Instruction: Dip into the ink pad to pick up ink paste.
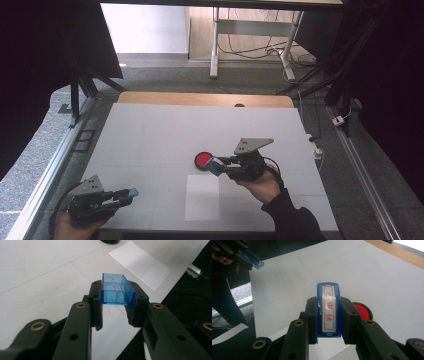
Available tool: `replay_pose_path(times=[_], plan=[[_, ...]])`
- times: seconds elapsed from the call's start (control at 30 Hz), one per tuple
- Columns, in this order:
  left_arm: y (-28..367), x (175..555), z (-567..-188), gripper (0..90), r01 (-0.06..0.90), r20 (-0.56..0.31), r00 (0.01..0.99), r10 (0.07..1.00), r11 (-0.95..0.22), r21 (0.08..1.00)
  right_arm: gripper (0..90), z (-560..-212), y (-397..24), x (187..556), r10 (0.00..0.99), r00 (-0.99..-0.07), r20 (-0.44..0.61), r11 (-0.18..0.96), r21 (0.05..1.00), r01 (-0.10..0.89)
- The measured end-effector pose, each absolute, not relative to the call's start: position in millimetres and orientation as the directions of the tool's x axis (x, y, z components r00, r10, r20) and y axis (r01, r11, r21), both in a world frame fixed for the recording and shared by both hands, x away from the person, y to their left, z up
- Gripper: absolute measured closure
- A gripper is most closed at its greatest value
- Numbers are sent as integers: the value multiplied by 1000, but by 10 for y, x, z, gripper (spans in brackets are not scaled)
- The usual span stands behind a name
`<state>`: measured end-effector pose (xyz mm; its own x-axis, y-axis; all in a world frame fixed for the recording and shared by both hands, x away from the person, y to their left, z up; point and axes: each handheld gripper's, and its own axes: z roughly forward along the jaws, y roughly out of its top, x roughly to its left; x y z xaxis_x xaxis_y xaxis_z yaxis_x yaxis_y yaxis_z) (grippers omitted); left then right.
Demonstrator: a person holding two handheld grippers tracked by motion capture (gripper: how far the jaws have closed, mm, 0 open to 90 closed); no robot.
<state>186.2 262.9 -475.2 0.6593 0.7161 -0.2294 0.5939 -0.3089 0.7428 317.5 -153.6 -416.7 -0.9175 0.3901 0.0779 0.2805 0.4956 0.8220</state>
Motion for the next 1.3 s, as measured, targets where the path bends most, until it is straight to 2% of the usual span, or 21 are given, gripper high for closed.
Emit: replay_pose_path(times=[0.8,1.0,1.3], plan=[[2619,1882,-4760,687,609,-243,662,709,-320,726,708,-4272,-1274,3550,432,-899,69,539,779,319],[2620,1886,-4763,688,609,-246,663,707,-319,726,708,-4351,-1167,3632,445,-895,16,592,745,308],[2629,1891,-4764,688,613,-255,664,703,-315,725,708,-4531,-1086,3815,471,-882,-7,633,699,332]])
